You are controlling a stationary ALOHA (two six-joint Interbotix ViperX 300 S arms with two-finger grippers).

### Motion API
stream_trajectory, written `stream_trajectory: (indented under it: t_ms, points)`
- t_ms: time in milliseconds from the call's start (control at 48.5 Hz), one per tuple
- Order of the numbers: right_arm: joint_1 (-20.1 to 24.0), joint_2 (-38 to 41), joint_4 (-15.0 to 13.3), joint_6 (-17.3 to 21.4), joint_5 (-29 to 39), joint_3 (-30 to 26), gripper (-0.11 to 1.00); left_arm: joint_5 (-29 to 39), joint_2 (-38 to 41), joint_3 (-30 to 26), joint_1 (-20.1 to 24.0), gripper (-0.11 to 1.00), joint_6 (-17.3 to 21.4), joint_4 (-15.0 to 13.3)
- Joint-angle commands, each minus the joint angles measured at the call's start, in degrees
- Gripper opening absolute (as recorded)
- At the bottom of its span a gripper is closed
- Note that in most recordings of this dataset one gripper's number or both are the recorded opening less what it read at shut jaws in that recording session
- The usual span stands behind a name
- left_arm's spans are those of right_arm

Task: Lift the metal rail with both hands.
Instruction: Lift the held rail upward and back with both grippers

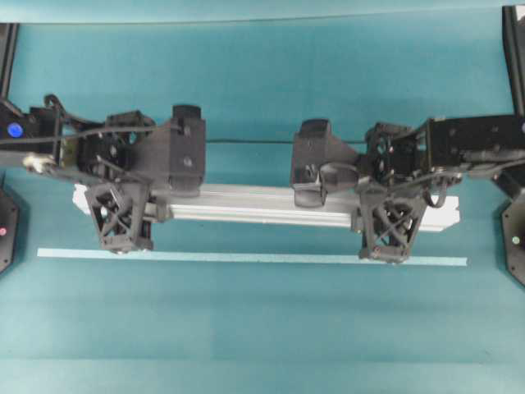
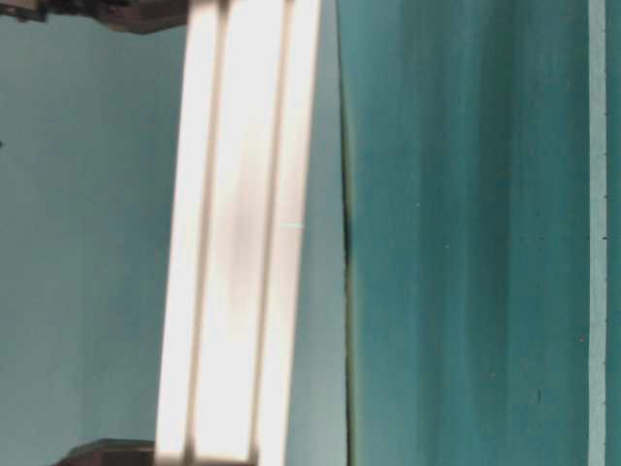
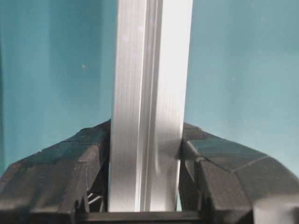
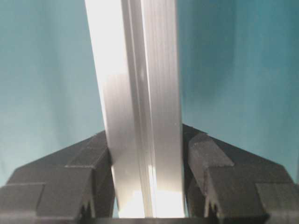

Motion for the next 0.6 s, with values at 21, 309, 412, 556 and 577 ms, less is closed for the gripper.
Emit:
stream_trajectory:
  t_ms: [21,309,412,556,577]
  points:
    - [-0.09,-1.05,0.18,0.26,2.02,-3.69,0.38,1.76,-1.67,-3.25,0.26,0.35,-0.26,0.09]
    - [-0.18,-2.02,0.18,1.76,8.26,-9.84,0.38,8.26,-2.81,-9.76,0.09,0.35,-0.26,0.09]
    - [-0.18,-2.64,0.18,1.76,10.55,-11.78,0.38,10.46,-3.08,-11.95,0.09,0.35,-0.18,0.09]
    - [-0.18,-3.52,-0.09,1.76,12.30,-13.80,0.38,12.66,-3.87,-13.80,0.18,0.35,-0.09,0.09]
    - [-0.18,-3.60,-0.09,1.76,12.39,-14.06,0.38,12.92,-3.96,-13.89,0.18,0.35,-0.09,0.09]
